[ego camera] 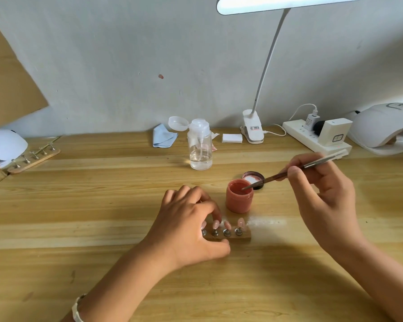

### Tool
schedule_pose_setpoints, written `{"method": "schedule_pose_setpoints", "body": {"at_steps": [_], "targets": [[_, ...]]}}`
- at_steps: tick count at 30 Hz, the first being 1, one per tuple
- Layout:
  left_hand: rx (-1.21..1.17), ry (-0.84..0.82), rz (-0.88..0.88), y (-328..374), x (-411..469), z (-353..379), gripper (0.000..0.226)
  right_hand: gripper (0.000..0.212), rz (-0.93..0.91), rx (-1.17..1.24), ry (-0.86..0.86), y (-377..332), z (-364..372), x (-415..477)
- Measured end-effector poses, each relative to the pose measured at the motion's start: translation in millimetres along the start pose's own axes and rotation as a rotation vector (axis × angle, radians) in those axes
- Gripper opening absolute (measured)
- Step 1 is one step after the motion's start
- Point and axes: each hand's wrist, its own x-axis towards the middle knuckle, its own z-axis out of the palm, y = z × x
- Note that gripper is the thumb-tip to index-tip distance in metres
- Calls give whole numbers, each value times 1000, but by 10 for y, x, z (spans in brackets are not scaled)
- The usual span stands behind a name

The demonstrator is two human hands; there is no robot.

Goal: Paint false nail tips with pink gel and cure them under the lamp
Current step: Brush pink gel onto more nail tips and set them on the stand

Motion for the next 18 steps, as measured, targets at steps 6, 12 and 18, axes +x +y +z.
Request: {"method": "schedule_pose_setpoints", "body": {"at_steps": [6, 12, 18], "targets": [[-30, -47, -22, -45, 19, 40, 46, 6, -45, -61, -37, 4, -2, -1], [-72, -62, -38, -68, 27, 69, 45, 8, -46, -102, 0, -18, -15, 11], [-83, -71, -41, -83, 33, 92, 43, 7, -35, -135, 61, -29, -46, 22]]}}
